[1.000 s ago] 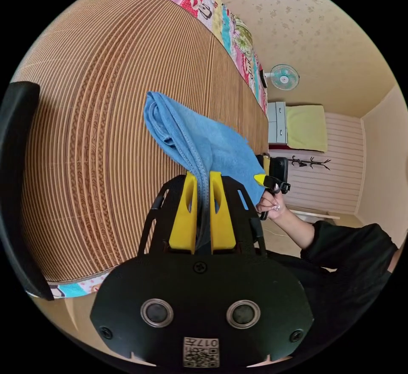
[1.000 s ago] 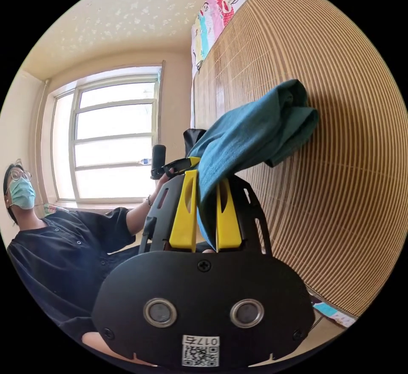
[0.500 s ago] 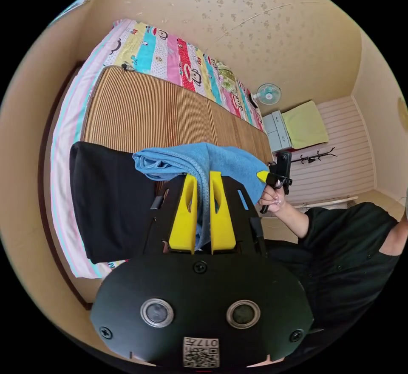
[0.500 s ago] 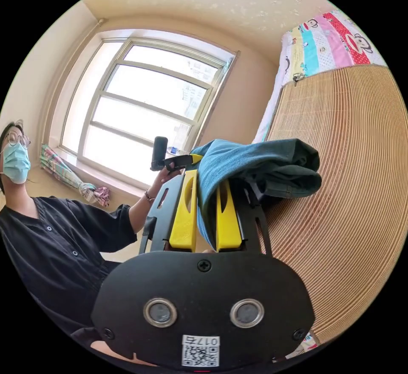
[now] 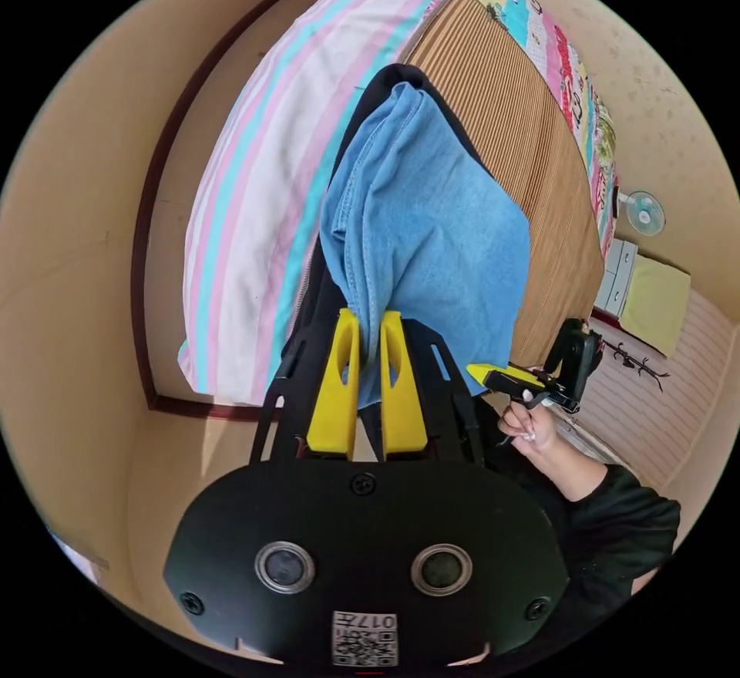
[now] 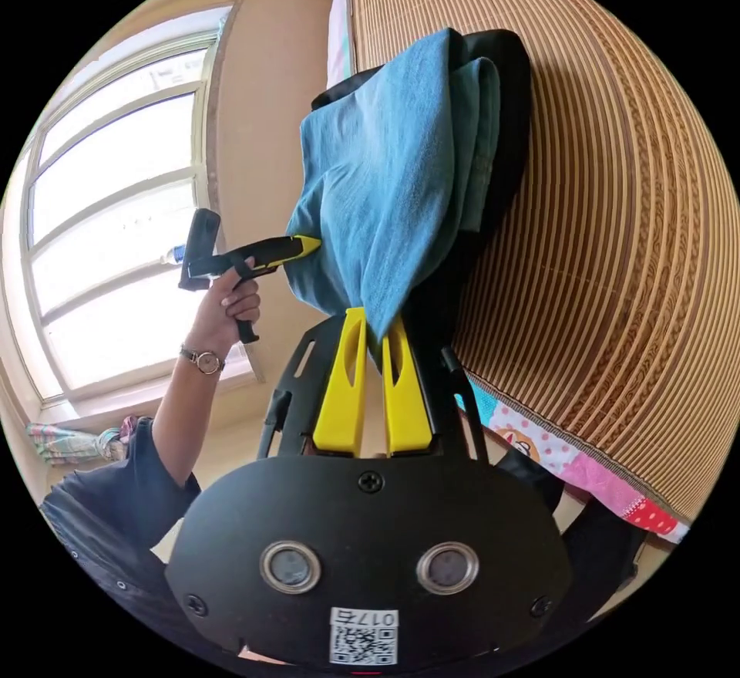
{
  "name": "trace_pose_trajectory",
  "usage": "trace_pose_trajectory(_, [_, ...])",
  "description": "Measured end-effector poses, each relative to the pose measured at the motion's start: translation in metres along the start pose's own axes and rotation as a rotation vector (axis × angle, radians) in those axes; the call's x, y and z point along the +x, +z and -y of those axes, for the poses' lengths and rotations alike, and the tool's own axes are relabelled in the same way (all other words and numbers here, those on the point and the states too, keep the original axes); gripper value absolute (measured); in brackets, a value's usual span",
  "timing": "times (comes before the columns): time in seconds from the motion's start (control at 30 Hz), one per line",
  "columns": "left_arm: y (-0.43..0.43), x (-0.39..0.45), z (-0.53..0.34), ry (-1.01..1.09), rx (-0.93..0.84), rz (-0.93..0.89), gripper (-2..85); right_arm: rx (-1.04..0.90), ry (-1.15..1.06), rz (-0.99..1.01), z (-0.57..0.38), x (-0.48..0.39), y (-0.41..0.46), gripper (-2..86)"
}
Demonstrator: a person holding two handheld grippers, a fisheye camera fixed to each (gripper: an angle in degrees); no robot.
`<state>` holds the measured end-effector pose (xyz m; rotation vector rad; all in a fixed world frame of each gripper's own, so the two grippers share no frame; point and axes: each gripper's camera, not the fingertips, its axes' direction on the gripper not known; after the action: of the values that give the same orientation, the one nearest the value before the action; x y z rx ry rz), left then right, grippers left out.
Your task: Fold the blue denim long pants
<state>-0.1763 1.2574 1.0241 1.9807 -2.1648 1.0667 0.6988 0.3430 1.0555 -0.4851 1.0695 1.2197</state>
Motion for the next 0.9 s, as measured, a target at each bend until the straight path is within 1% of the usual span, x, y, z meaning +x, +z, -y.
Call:
trace_pose_trajectory(0.07, [-0.003, -0.003, -0.008, -0.014, 0.01, -0.023, 6.5, -0.037, 0.005, -0.005, -0.003, -0.004, -0.006, 2.1])
trace_pose_trajectory(0.1, [-0.005, -0.005, -0.014, -0.04, 0.015, -0.002, 8.0, -0.054, 0.0, -0.014, -0.004, -0.005, -0.008, 2.2])
trace_pose_trajectory(0.17, [-0.009, -0.01, -0.023, -0.104, 0.015, 0.042, 11.9, -0.115, -0.042, -0.078, -0.008, -0.007, -0.022, 3.0])
trace_pose_trajectory(0.23, [-0.015, -0.012, -0.034, -0.164, 0.045, 0.044, 14.0, -0.12, -0.052, -0.128, -0.015, -0.006, -0.042, 2.9])
trace_pose_trajectory(0.33, [-0.032, 0.006, -0.059, -0.178, 0.175, 0.027, 13.4, -0.11, -0.044, -0.212, -0.03, -0.005, -0.081, 2.2])
trace_pose_trajectory(0.4, [-0.045, 0.039, -0.079, -0.08, 0.332, -0.021, 13.0, -0.081, -0.028, -0.253, -0.043, -0.005, -0.107, 2.1])
trace_pose_trajectory(0.43, [-0.046, 0.048, -0.082, -0.046, 0.367, -0.041, 12.8, -0.046, -0.008, -0.274, -0.053, -0.006, -0.127, 2.0])
trace_pose_trajectory(0.47, [-0.041, 0.066, -0.086, 0.019, 0.416, -0.098, 12.4, -0.009, 0.012, -0.283, -0.065, -0.007, -0.147, 1.9])
trace_pose_trajectory(0.5, [-0.027, 0.082, -0.082, 0.085, 0.41, -0.16, 11.8, 0.011, 0.024, -0.284, -0.071, -0.008, -0.156, 1.9])
trace_pose_trajectory(0.53, [-0.017, 0.089, -0.078, 0.113, 0.389, -0.179, 11.5, 0.049, 0.048, -0.286, -0.084, -0.009, -0.175, 1.8])
trace_pose_trajectory(0.57, [0.009, 0.101, -0.069, 0.148, 0.328, -0.162, 11.5, 0.086, 0.069, -0.29, -0.098, -0.011, -0.193, 1.9])
trace_pose_trajectory(0.63, [0.062, 0.107, -0.057, 0.086, 0.203, 0.095, 12.8, 0.132, 0.094, -0.306, -0.121, -0.014, -0.217, 2.0])
trace_pose_trajectory(0.67, [0.095, 0.108, -0.057, 0.099, 0.162, 0.231, 13.2, 0.158, 0.112, -0.323, -0.138, -0.016, -0.231, 2.1])
trace_pose_trajectory(0.7, [0.107, 0.11, -0.065, 0.104, 0.204, 0.261, 12.8, 0.17, 0.122, -0.331, -0.147, -0.017, -0.238, 2.1])
trace_pose_trajectory(0.77, [0.106, 0.112, -0.068, 0.06, 0.22, 0.241, 12.5, 0.22, 0.168, -0.344, -0.185, -0.02, -0.267, 2.5])
trace_pose_trajectory(0.83, [0.098, 0.113, -0.077, 0.043, 0.277, 0.154, 12.5, 0.261, 0.155, -0.339, -0.214, -0.027, -0.286, 2.9])
trace_pose_trajectory(0.9, [0.08, 0.115, -0.096, 0.092, 0.424, 0.018, 11.7, 0.289, 0.154, -0.367, -0.241, -0.034, -0.3, 3.3])
